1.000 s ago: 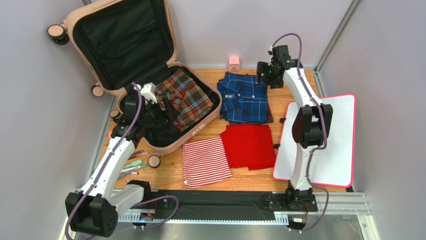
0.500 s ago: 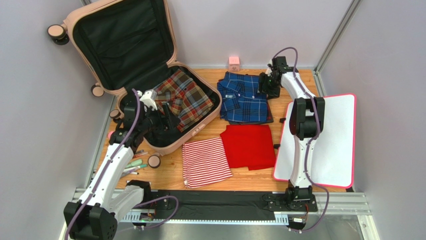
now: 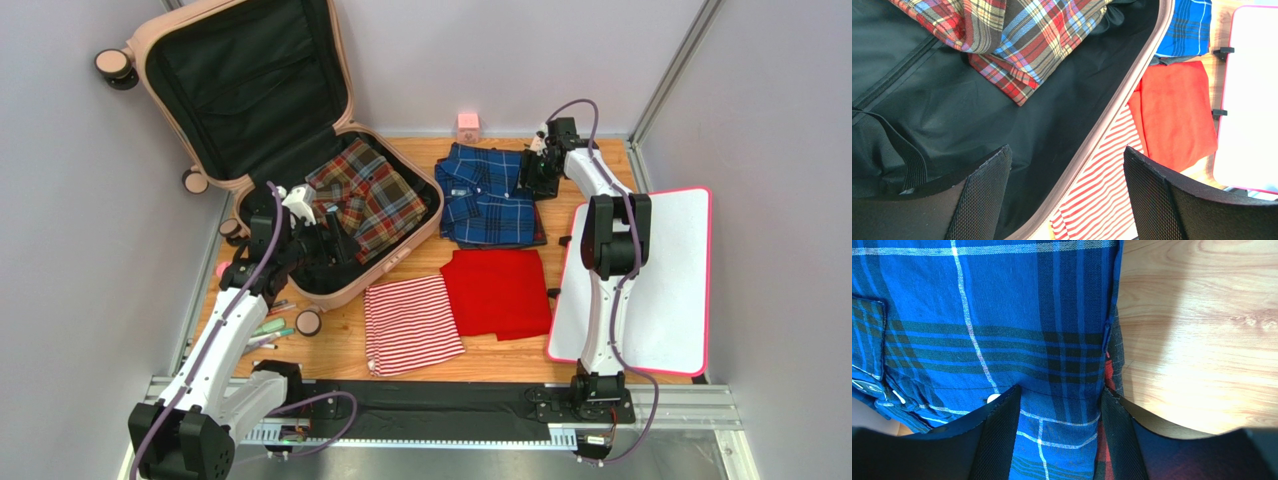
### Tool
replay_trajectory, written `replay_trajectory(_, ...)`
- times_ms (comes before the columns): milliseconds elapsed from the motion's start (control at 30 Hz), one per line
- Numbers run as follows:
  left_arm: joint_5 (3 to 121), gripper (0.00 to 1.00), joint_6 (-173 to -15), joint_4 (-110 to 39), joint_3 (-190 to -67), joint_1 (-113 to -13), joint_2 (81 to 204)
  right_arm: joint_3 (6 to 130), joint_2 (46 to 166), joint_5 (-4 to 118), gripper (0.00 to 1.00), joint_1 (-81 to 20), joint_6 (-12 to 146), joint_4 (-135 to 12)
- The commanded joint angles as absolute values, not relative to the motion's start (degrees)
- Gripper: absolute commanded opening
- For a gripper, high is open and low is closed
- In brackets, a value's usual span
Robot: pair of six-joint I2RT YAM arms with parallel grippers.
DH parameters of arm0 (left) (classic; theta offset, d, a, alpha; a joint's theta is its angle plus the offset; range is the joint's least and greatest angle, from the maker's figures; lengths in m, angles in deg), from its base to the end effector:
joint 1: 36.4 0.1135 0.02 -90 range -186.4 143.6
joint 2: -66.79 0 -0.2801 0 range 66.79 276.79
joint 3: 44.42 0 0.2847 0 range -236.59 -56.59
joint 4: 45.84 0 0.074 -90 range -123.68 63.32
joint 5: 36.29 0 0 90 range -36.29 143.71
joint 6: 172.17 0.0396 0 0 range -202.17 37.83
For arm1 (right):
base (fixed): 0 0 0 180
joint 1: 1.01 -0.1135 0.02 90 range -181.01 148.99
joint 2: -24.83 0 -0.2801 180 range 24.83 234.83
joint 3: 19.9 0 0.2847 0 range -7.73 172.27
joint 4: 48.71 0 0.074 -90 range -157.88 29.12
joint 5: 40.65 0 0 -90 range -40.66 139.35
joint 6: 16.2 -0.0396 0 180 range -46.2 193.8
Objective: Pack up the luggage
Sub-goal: Pick up the clothes from the corner of the board.
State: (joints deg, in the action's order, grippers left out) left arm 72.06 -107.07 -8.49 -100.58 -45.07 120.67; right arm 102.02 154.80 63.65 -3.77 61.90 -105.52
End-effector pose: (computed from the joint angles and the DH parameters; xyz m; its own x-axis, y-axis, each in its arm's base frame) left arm 0.2262 -0.0471 0.2870 -0.6827 -0.3001 -0.6662 0.1217 0.8523 -0.5087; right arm 0.5285 0.0353 0.1866 -0.9160 0.1559 -0.3696 0.0382 0.9511 0.3064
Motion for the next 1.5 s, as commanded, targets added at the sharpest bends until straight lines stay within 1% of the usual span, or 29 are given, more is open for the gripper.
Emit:
replay_trajectory(0, 72.5, 0.88, -105.8, -9.1, -101.3, -45.3, 120.7, 101.7, 155.0, 65.2, 0.59, -4.1, 63.5, -103.8)
replay_trajectory(33, 72.5, 0.88, -105.7, -9.1, -101.3, -45.3, 120.7, 101.6, 155.1, 65.5, 0.53, -4.1, 63.7, -103.8)
replay_trajectory(100, 72.2, 0.88, -105.7, -9.1, -101.2, -45.3, 120.6, 101.4, 154.7, 65.9, 0.43, -4.1, 63.6, -104.0)
replay_trajectory(133, 72.0, 0.88, -105.8, -9.1, -101.1, -45.3, 120.5, 101.5, 154.2, 65.7, 0.21, -4.0, 63.4, -104.3)
replay_trajectory(167, 71.6, 0.88, -105.9, -9.1, -101.1, -45.3, 120.5, 101.4, 153.8, 65.4, 0.10, -4.1, 62.9, -104.9)
replay_trajectory(200, 71.6, 0.88, -106.0, -9.2, -101.1, -45.3, 120.5, 101.4, 153.2, 65.3, 0.02, -4.3, 62.8, -105.1)
replay_trajectory(233, 71.6, 0.88, -106.1, -9.3, -101.1, -45.3, 120.5, 101.3, 152.7, 65.3, 0.00, -4.3, 62.8, -105.3)
replay_trajectory(467, 71.8, 0.88, -106.2, -9.8, -101.9, -45.3, 121.0, 101.2, 144.6, 63.1, 0.00, -6.4, 62.6, -106.8)
replay_trajectory(600, 71.8, 0.88, -106.0, -9.6, -101.8, -45.3, 120.9, 103.0, 140.2, 61.1, 0.00, -8.1, 61.8, -108.1)
replay_trajectory(700, 71.8, 0.88, -106.1, -10.0, -101.1, -45.3, 120.9, 105.8, 138.4, 57.2, 0.00, -10.4, 61.3, -109.9)
replay_trajectory(767, 72.0, 0.88, -106.3, -10.6, -100.4, -45.4, 121.0, 107.5, 137.7, 54.0, 0.00, -12.6, 61.8, -111.3)
replay_trajectory(900, 72.3, 0.88, -106.4, -11.1, -100.2, -45.3, 121.6, 111.3, 135.8, 51.5, 0.00, -15.6, 62.0, -113.3)
replay_trajectory(1233, 72.3, 0.88, -107.1, -12.0, -102.7, -45.4, 126.1, 121.2, 133.3, 51.7, 0.00, -24.7, 63.5, -116.5)
replay_trajectory(1467, 71.8, 0.88, -107.7, -10.7, -105.6, -45.3, 128.1, 128.1, 134.3, 52.3, 0.00, -32.5, 63.0, -116.3)
